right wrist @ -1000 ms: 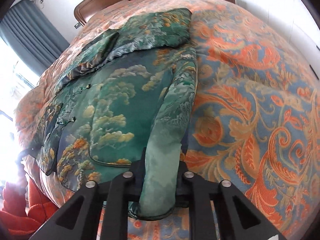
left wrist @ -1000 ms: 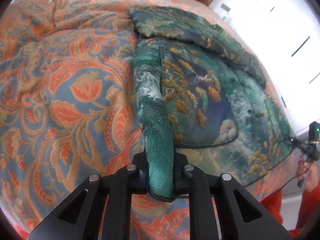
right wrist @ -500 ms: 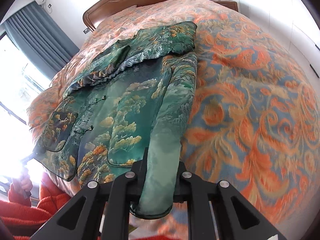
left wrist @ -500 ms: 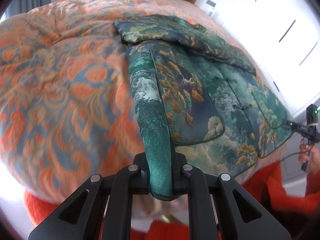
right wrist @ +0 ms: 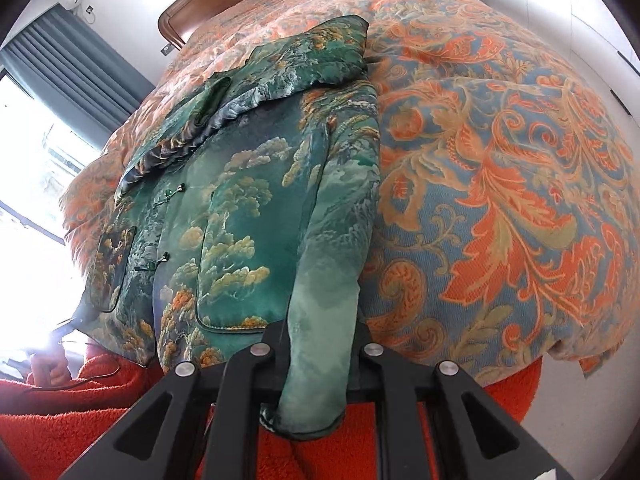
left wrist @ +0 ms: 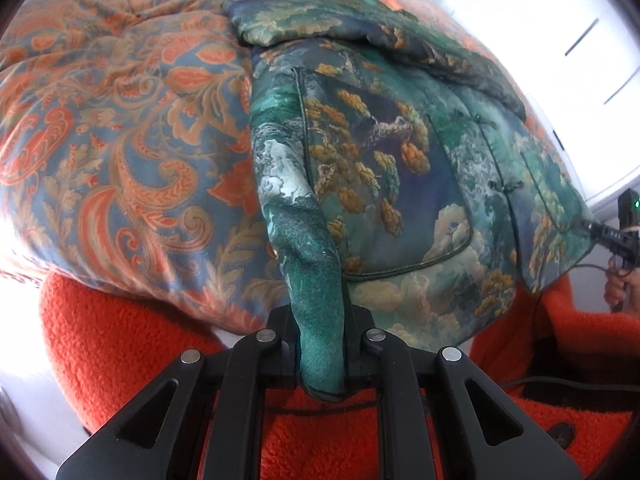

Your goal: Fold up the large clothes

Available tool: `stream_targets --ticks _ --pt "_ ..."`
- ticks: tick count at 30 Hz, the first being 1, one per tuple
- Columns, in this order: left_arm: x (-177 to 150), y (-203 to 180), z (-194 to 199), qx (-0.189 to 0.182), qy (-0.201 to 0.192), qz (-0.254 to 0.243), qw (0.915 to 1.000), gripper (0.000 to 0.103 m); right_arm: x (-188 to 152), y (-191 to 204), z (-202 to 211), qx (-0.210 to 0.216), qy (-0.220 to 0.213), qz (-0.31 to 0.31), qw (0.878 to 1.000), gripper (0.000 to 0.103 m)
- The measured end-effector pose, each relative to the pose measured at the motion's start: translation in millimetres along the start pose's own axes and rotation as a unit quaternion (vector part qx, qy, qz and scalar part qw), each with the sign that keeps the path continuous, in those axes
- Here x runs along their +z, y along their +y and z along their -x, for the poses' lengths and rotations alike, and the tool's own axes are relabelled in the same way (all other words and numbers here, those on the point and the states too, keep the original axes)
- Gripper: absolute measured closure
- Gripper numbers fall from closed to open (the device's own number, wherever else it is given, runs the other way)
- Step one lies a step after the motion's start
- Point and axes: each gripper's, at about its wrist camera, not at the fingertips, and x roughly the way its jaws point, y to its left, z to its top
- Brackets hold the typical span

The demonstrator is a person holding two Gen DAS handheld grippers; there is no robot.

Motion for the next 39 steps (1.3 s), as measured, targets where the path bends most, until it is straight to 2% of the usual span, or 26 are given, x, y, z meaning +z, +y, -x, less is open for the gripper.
stream_targets --ticks 3,5,7,9,10,11,14,15,16,19,21,23,26,28,31,34,39 --pt "-2 -3 -5 0.011 0.004 -0.007 0.9999 0.079 3 1 -3 -0.005 0.0 0.0 1.0 0.08" --pt "-13 -7 -7 0.021 0.004 -0.003 0.9998 0.064 3 -3 -4 0.0 0.002 -0.009 1.0 0.073" --pt "-19 -11 -10 0.019 0.006 0.0 0.9998 0.058 1 -8 -5 0.008 0.002 -0.028 1.0 0.069" --pt "-20 -12 -15 0.019 0.015 0.0 0.9997 0.058 -3 -13 -3 0.018 0.005 -0.042 0.999 0.069" --pt "-20 -12 -17 0.019 0.022 -0.001 0.9996 0.062 -4 -15 -2 0.02 0.006 -0.044 0.999 0.068" --pt "-21 -11 -21 0.015 0.032 -0.001 0.9994 0.084 -5 -15 -1 0.02 0.01 -0.044 0.999 0.067" --pt "-18 -9 -23 -0.007 0.04 0.01 0.9991 0.092 -6 -13 -2 0.022 0.032 -0.036 0.999 0.067" --pt "-18 -7 -19 -0.019 0.039 0.014 0.999 0.093 -5 -12 -3 0.025 0.04 -0.031 0.998 0.074" --pt "-15 -5 -13 -0.036 0.034 0.02 0.9986 0.093 -4 -8 -3 0.03 0.045 -0.024 0.998 0.084" --pt "2 6 17 -0.116 0.002 0.062 0.9912 0.094 5 -2 6 0.06 0.04 -0.028 0.997 0.088" --pt "26 14 42 -0.159 -0.032 0.084 0.9832 0.094 18 1 18 0.097 0.017 -0.044 0.994 0.088" --pt "49 18 59 -0.179 -0.061 0.09 0.9779 0.094 40 5 32 0.131 -0.016 -0.058 0.99 0.088" --pt "95 19 82 -0.189 -0.103 0.092 0.9722 0.094 76 10 44 0.16 -0.054 -0.07 0.983 0.088" --pt "135 12 87 -0.176 -0.129 0.08 0.9726 0.094 111 12 47 0.169 -0.085 -0.078 0.979 0.089" --pt "182 11 79 -0.165 -0.143 0.089 0.9718 0.094 157 14 39 0.174 -0.114 -0.089 0.974 0.089" --pt "235 15 55 -0.158 -0.14 0.121 0.9699 0.094 201 12 14 0.159 -0.128 -0.11 0.973 0.089" --pt "282 24 5 -0.111 -0.124 0.144 0.9754 0.093 242 -5 -44 0.11 -0.121 -0.146 0.976 0.089"
